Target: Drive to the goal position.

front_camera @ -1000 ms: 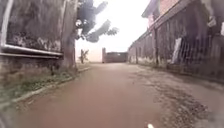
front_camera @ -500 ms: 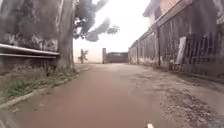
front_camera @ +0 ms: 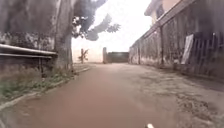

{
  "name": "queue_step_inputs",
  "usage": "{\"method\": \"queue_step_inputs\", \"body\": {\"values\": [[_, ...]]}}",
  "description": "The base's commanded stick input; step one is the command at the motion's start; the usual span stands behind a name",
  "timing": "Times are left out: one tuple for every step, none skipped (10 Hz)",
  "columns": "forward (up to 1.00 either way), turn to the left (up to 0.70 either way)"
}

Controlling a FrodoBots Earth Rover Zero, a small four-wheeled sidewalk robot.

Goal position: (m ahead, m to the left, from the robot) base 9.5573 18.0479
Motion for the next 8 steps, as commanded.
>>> {"method": "queue_step_inputs", "body": {"values": [[0.70, 0.00], [0.70, 0.00], [0.70, 0.00], [0.70, 0.00], [0.70, 0.00], [0.70, 0.00], [0.70, 0.00], [0.70, 0.00]]}}
